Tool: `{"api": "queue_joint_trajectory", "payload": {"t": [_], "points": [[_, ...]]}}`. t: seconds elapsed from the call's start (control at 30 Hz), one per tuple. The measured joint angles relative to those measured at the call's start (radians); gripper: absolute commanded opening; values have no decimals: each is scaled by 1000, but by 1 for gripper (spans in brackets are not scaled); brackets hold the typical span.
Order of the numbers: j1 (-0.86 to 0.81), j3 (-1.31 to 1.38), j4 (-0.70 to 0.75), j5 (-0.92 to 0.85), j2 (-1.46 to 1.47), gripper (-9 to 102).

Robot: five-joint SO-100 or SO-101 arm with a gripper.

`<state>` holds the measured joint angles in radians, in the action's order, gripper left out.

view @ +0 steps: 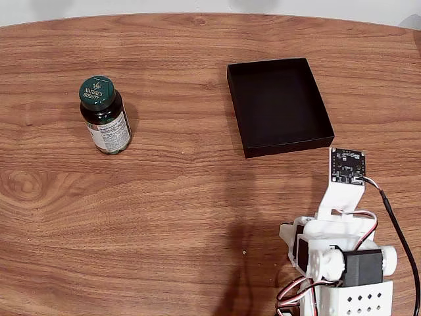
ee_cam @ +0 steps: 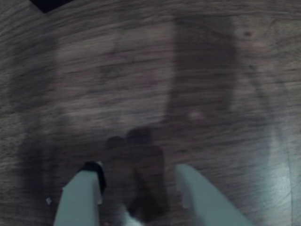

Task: Pick up the pill bottle and place it in the black box.

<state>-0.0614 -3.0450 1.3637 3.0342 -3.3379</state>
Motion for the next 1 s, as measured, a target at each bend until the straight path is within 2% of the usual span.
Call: {"api": "queue_joint_trajectory", "payload": {"t": [1.0], "points": [[-43,0,0,3,0,18]]}}
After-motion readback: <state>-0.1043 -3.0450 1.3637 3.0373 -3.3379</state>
